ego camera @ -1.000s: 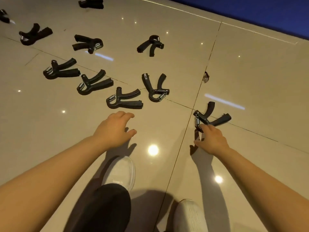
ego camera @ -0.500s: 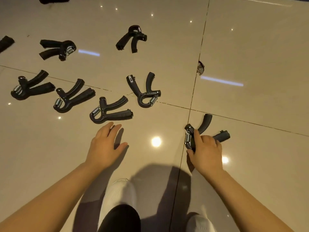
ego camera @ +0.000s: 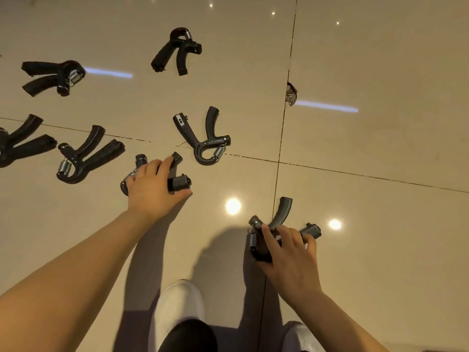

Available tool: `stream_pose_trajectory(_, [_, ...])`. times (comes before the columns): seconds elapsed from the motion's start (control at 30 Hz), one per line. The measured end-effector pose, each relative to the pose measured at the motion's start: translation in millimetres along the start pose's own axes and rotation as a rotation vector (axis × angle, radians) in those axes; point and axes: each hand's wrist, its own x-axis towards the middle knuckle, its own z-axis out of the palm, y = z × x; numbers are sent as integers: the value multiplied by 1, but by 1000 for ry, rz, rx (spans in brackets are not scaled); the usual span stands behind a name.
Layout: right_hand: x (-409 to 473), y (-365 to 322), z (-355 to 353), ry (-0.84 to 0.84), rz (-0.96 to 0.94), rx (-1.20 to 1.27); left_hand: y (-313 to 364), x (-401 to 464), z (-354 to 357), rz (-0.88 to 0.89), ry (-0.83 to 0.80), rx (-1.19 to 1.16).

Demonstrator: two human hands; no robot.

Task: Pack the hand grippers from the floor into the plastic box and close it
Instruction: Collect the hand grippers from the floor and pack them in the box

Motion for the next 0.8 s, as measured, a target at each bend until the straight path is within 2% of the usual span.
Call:
stream_pose_trajectory(0.17, [21,40,-13,-42,-177,-88,10,-17,8,47,-7,12])
stream_pose_trajectory(0.33, [32,86,-20,-107,-236,-190,11,-33,22,98,14,34])
stream_pose_trajectory(0.57, [33,89,-21,-73,-387,-95,22,-65,38,333,16,-11])
stream_pose_trajectory(0.7, [48,81,-17,-96,-444,-105,22,-57,37,534,-72,-69])
stream_pose_trajectory(0.8, [50,83,-16,-91,-484,-148,30,-52,30,577,-141,-72])
